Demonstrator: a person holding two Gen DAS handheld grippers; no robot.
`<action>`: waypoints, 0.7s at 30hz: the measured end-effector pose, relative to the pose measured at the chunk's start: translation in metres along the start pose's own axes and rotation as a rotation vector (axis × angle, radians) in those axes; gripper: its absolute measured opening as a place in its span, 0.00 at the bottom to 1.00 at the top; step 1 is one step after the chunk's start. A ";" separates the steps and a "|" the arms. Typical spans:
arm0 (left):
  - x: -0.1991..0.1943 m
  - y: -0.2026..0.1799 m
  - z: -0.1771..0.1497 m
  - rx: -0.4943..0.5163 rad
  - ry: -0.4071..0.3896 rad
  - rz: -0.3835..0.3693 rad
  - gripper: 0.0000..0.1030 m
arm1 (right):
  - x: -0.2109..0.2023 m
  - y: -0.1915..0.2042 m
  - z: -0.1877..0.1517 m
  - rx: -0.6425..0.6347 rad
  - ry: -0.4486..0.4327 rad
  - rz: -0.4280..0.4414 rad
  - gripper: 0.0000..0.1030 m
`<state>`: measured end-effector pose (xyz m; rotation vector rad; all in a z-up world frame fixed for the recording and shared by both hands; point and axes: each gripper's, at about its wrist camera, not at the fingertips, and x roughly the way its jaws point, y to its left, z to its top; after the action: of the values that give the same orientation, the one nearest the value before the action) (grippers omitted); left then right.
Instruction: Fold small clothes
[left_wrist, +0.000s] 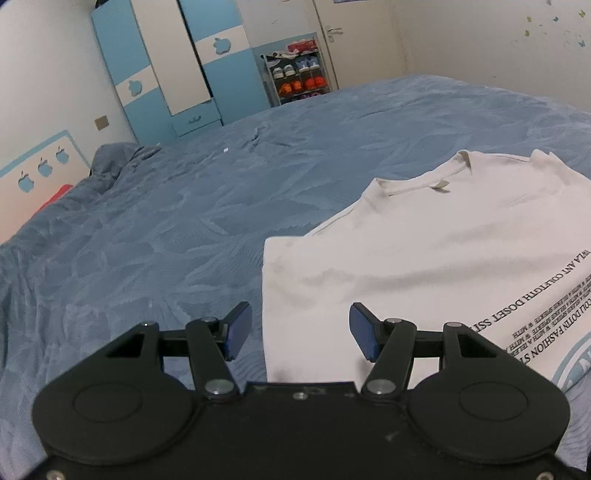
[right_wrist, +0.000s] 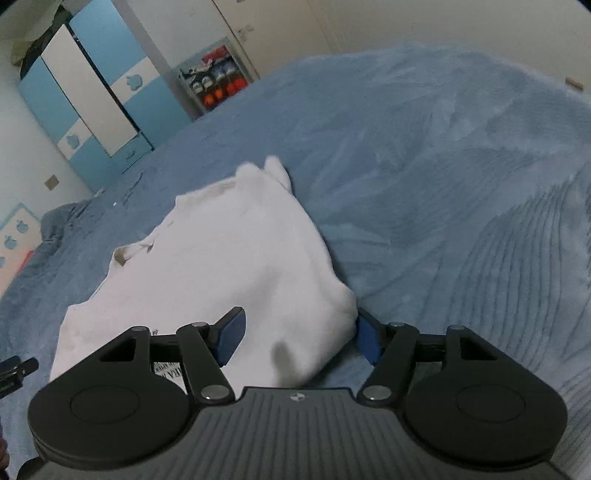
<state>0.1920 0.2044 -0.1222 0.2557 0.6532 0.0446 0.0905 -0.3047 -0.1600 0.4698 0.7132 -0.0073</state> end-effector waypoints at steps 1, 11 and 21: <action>0.002 0.001 -0.001 -0.005 0.008 0.000 0.58 | 0.002 0.005 -0.001 -0.021 0.001 -0.005 0.75; 0.008 0.006 -0.010 0.005 0.033 0.006 0.58 | 0.018 0.027 0.000 -0.176 0.002 -0.051 0.07; 0.014 0.002 -0.025 0.025 0.059 -0.011 0.58 | 0.053 -0.005 0.025 0.099 0.063 -0.055 0.14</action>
<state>0.1885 0.2140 -0.1490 0.2756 0.7141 0.0334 0.1458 -0.3121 -0.1789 0.5475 0.7900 -0.0798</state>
